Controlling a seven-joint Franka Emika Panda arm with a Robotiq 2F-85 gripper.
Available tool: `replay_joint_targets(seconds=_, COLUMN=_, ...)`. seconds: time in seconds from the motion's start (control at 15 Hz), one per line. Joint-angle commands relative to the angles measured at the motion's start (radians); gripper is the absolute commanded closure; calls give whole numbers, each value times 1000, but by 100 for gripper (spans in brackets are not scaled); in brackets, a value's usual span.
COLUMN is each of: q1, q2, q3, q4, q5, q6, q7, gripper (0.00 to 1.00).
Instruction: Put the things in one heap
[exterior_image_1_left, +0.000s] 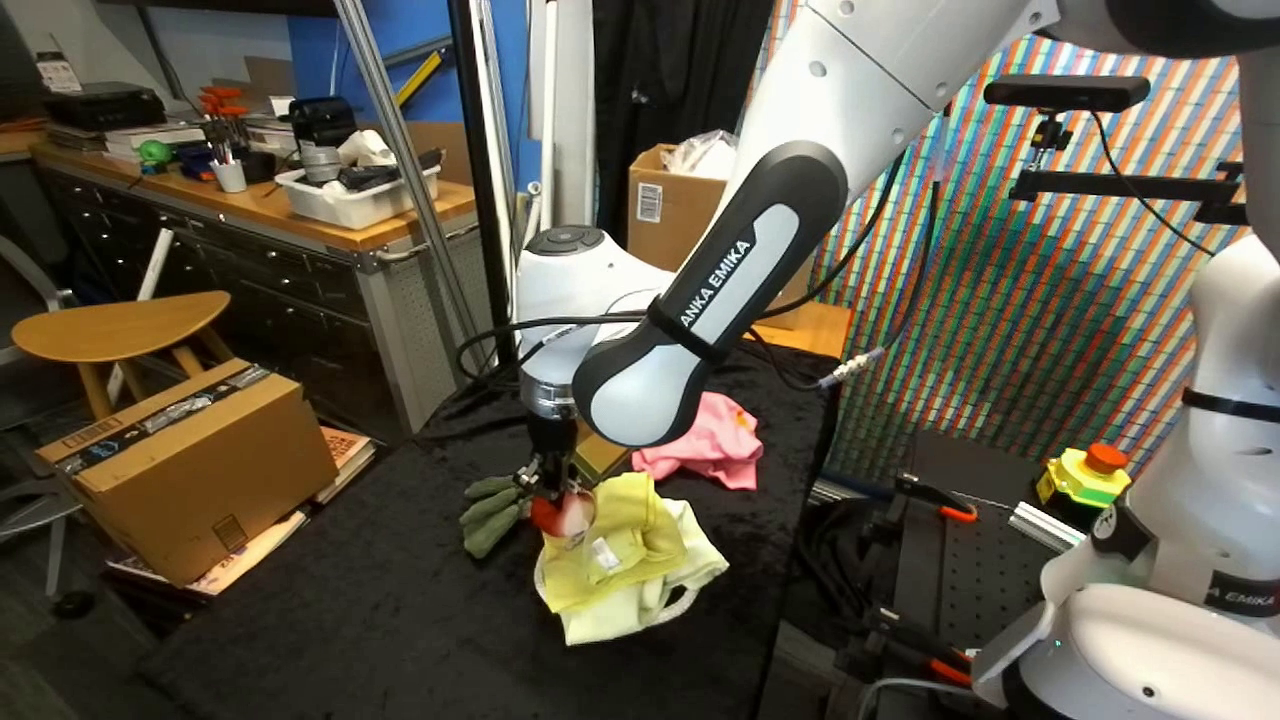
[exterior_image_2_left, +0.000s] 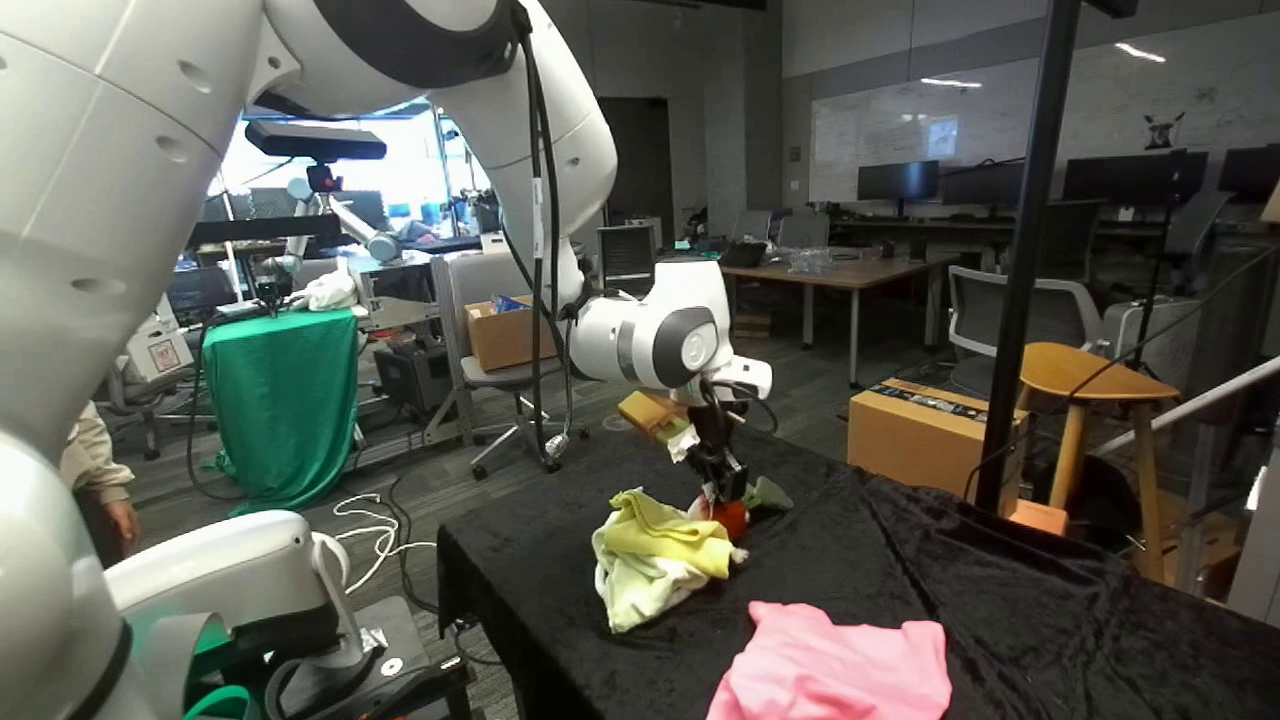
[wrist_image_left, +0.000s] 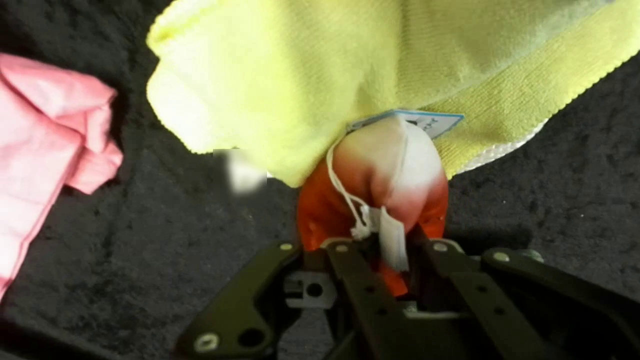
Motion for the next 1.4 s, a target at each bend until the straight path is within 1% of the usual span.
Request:
replay_joint_targets(seconds=0.0, q1=1, q2=36, q3=-7, q4=-4, q5=14, q6=16, q7=30, gripper=94)
replay_joint_targets(seconds=0.2, q1=0, q2=65, q3=-8, q4=16, q5=23, q6=3, q7=47, gripper=94)
replay_joint_targets(seconds=0.47, q1=-3, q2=65, q3=0, q4=17, q5=36, q6=8, q7=50, gripper=94)
replay_joint_targets(seconds=0.6, q1=-1, q2=53, q3=1, q4=10, q5=37, q6=9, q7=49, gripper=93)
replay_joint_targets(seconds=0.67, q1=-3, q2=50, q3=4, q4=7, q5=39, q6=11, q7=47, gripper=76)
replay_joint_targets(seconds=0.73, q1=-4, q2=44, q3=7, q4=3, q5=39, q6=11, q7=43, gripper=64)
replay_joint_targets(seconds=0.87, q1=-5, q2=31, q3=11, q4=-6, q5=39, q6=6, q7=37, gripper=51)
replay_joint_targets(seconds=0.93, q1=0, q2=28, q3=8, q4=-10, q5=34, q6=10, q7=41, gripper=42)
replay_joint_targets(seconds=1.07, q1=5, q2=20, q3=5, q4=-18, q5=30, q6=13, q7=44, gripper=29)
replay_joint_targets(seconds=1.13, q1=7, q2=16, q3=4, q4=-23, q5=29, q6=14, q7=45, gripper=20)
replay_joint_targets(seconds=1.33, q1=11, q2=1, q3=4, q4=-40, q5=25, q6=21, q7=43, gripper=1)
